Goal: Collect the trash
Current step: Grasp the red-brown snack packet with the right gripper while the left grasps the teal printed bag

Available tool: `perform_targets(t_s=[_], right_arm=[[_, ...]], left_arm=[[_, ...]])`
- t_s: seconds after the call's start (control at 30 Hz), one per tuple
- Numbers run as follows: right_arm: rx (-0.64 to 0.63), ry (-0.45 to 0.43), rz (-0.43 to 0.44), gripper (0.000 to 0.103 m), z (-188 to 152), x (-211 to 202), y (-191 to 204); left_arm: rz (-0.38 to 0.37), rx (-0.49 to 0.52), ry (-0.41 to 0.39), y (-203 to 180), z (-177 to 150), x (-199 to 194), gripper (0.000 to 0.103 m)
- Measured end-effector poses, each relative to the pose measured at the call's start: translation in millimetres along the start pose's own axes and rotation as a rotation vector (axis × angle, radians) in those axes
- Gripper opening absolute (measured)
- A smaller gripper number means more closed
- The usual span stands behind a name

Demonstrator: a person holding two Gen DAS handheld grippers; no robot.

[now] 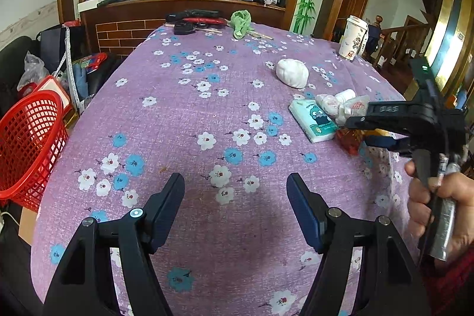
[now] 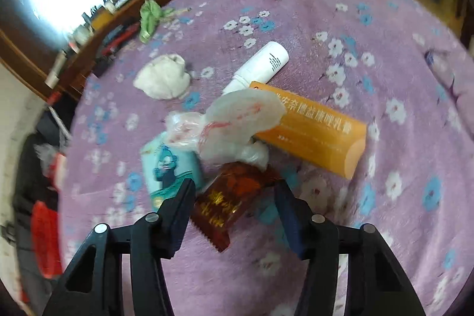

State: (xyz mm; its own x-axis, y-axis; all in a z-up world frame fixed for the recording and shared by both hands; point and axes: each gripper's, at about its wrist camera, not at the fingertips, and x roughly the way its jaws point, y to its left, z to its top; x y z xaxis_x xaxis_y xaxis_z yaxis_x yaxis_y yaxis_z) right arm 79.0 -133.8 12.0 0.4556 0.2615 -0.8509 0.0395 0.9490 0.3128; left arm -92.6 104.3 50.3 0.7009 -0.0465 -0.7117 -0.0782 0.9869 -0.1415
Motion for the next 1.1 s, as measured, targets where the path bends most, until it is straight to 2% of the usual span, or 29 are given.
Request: perform_targets(t_s=[0.1, 0.2, 0.3, 0.4, 0.47, 0.6, 0.63, 0.73, 0.87, 0.93, 1.0, 1.1], right_arm=[[-0.05, 0.006, -0.01, 0.052, -4.5, 1.7, 5.4], [-0.112, -0.002, -0.01, 0.04, -10.7, -2.3, 10.6], [-0.118, -0.016, -0.023, 0.039, -7.3, -1.7, 10.2], [-0.131, 0.006, -0.006, 0.038, -3.0, 9.0, 18.3], [-0.16, 0.033, 0.066, 0.037, -7.0, 14.1, 28.0], [-0.204, 0.103, 0.276, 0.036, -20.7, 17.1, 46.4], [-0.213, 0.093, 0.315, 0.036, -23.3, 12.6, 48.7], [-0.251, 0.001, 0.28, 0.036, -22.8, -3.1, 45.7], [-0.231, -0.097, 0.272, 0.036, -15.3, -15.3, 21.5], [-0.221, -0.147, 0.266, 0.036, -14.3, -19.2, 7.8], [-0.199, -0.172, 0.298, 0.036, -11.3, -19.0, -1.9], [-0.173, -0.202, 0.311, 0.036, -8.1, -23.1, -12.7]], left_arm=[[-0.002, 0.0, 0.0, 1.4, 1.2, 1.6, 0.07], [-0.005, -0.006, 0.003, 0.4, 2.4, 2.9, 0.07], [-0.007, -0.009, 0.009, -0.9, 4.6, 5.3, 0.07], [0.002, -0.009, 0.006, -1.4, 6.2, 5.7, 0.07], [0.006, -0.01, 0.008, -0.2, 8.2, 6.7, 0.07], [0.011, -0.014, 0.027, 3.1, 15.1, 9.6, 0.07], [0.012, -0.016, 0.031, 3.5, 16.6, 10.3, 0.07], [0.018, -0.013, 0.042, 1.1, 22.9, 14.3, 0.07], [0.025, 0.035, 0.053, -15.3, 34.3, 22.2, 0.07], [0.031, 0.088, 0.062, -30.6, 42.1, 30.2, 0.071], [0.023, 0.16, 0.068, -49.9, 51.4, 41.4, 0.08], [0.035, 0.259, 0.095, -72.0, 61.0, 63.7, 0.084]])
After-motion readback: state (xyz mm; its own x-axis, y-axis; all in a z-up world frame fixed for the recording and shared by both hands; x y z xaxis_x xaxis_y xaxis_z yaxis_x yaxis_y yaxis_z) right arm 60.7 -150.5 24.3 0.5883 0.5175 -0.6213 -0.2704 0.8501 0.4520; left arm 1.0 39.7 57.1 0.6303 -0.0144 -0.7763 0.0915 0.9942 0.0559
